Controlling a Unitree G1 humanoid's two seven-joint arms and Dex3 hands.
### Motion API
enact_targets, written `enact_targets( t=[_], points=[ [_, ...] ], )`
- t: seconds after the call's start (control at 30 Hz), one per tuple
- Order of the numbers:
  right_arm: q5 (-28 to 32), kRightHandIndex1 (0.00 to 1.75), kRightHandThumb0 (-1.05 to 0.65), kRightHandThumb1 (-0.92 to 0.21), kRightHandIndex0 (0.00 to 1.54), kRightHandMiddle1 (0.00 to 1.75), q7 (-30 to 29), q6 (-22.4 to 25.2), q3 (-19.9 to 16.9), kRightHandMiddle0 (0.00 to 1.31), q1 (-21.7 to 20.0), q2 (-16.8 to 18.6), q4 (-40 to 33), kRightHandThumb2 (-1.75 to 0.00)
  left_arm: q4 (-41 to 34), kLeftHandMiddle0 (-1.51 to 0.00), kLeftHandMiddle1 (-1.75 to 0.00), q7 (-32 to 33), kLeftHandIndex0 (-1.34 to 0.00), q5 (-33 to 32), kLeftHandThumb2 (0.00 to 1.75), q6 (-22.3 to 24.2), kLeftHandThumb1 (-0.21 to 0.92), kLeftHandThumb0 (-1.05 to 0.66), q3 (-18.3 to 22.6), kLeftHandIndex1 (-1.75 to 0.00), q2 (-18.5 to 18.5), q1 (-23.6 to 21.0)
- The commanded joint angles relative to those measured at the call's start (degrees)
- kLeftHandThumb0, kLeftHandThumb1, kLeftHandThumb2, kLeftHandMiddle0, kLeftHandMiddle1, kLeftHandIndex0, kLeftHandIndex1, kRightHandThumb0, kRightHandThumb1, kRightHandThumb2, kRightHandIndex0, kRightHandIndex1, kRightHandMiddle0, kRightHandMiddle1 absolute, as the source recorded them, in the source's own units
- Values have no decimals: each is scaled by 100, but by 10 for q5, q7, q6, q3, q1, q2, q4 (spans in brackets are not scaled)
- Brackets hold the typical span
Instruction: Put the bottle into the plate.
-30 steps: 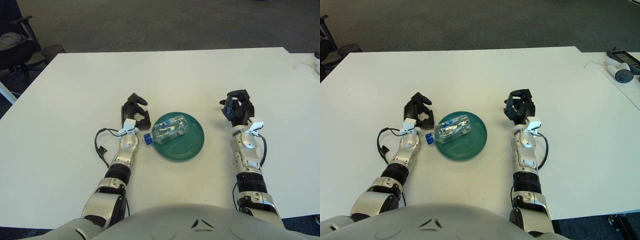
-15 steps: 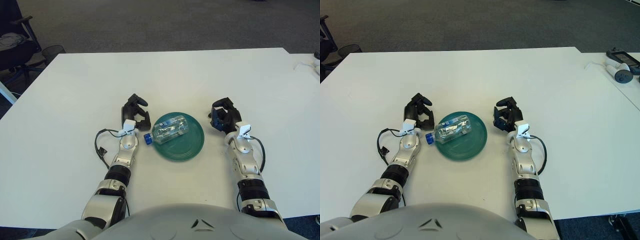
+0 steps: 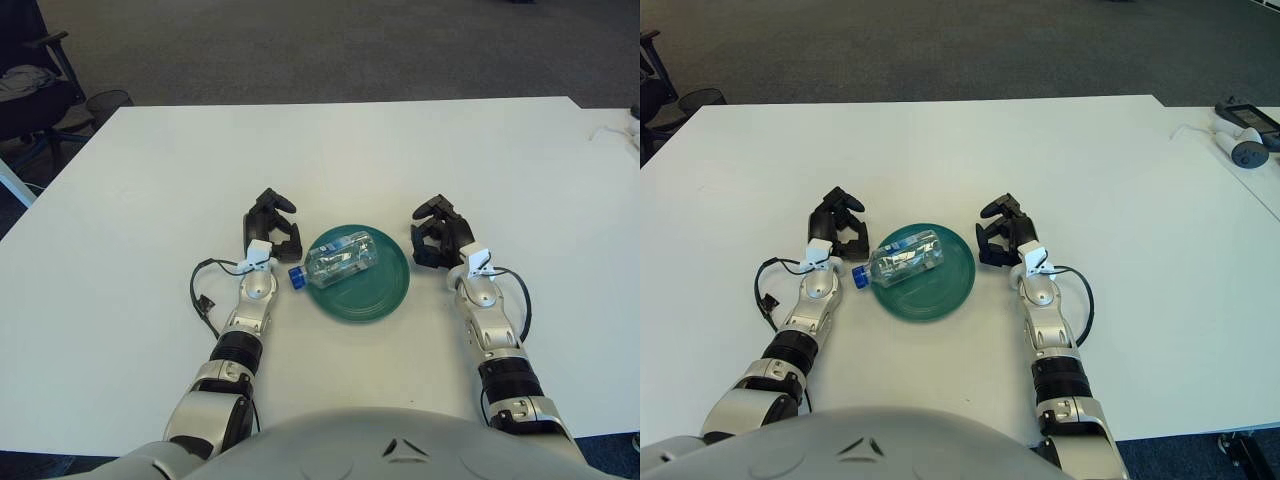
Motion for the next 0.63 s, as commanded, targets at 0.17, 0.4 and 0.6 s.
enact_targets(
  t=[0.17,0.4,0.6],
  points=[
    [-20,175,-1,-23,69,148,-7,7,10,59,26,-9,52,-134,26,-88,-175,4,-71,6,175,10,-7,0,-1,-171,1,30],
    [-19,175,-2,-14,76,149,-53,-38,1,65,52,18,48,-145,29,-88,-175,13,-70,10,175,9,-7,0,-2,-172,2,30],
    [-5,175,-2,-7,80,150,-80,-148,-13,69,57,43,117,-152,11,-89,-175,22,-70,18,175,19,-7,0,-6,-172,0,37]
  ],
)
